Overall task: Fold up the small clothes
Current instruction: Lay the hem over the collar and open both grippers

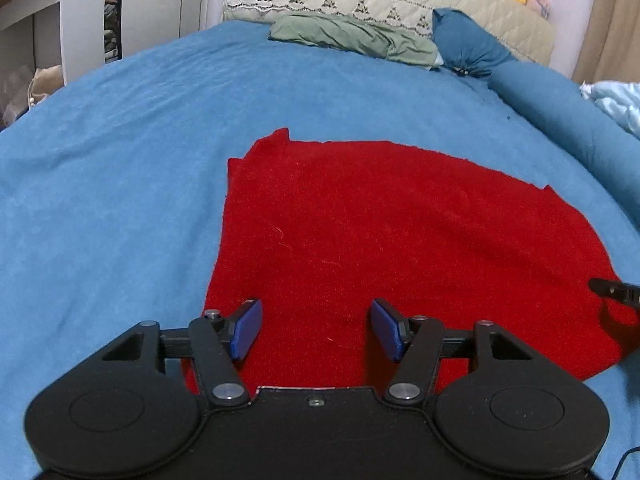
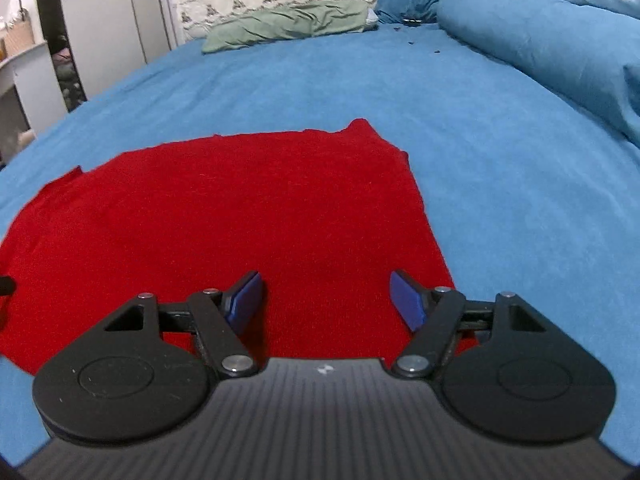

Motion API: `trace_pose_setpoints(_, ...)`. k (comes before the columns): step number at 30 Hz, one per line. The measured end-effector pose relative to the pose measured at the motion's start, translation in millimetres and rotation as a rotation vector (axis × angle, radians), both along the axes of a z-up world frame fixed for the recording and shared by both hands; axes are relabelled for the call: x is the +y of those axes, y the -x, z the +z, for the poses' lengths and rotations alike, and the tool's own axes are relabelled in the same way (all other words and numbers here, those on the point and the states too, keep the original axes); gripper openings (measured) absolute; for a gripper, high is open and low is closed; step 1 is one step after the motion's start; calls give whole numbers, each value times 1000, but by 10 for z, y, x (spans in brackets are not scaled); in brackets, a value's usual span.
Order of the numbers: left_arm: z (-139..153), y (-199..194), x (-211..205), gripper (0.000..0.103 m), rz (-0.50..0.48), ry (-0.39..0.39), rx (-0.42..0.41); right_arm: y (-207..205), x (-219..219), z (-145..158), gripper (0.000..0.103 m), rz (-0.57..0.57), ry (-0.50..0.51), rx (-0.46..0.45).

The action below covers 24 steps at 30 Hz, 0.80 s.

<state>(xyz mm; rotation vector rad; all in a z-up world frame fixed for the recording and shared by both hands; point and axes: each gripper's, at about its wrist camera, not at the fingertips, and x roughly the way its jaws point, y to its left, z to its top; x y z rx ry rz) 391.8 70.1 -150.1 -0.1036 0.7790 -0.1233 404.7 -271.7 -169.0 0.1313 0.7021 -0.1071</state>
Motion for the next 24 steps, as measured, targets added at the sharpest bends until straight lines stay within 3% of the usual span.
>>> trace_pose_setpoints(4, 94, 21, -73, 66, 1, -42, 29, -117, -62, 50, 87, -31, -54, 20)
trace_pose_setpoints(7, 363, 19, -94, 68, 18, -49, 5, 70, -107, 359, 88, -54, -104, -30)
trace_pose_setpoints(8, 492, 55, -121, 77, 13, -41, -23, 168, -119, 519, 89, -45, -119, -68)
trace_pose_setpoints(9, 636, 102, -167, 94, 8, -37, -44, 245, -135, 653, 91, -42, -113, -90)
trace_pose_setpoints(10, 761, 139, -226, 103, 4, -37, -56, 320, -146, 780, 95, -41, -91, -105)
trace_pose_setpoints(14, 1044, 183, -574, 103, -80, -24, -96, 674, -298, 1105, 99, -31, -14, -171)
trace_pose_setpoints(18, 920, 86, -987, 103, -137, -39, -84, 784, -457, 922, 99, -35, -7, -129)
trace_pose_setpoints(24, 427, -165, -1422, 103, -172, -71, 16, 676, -475, 266, 93, -41, -7, -42)
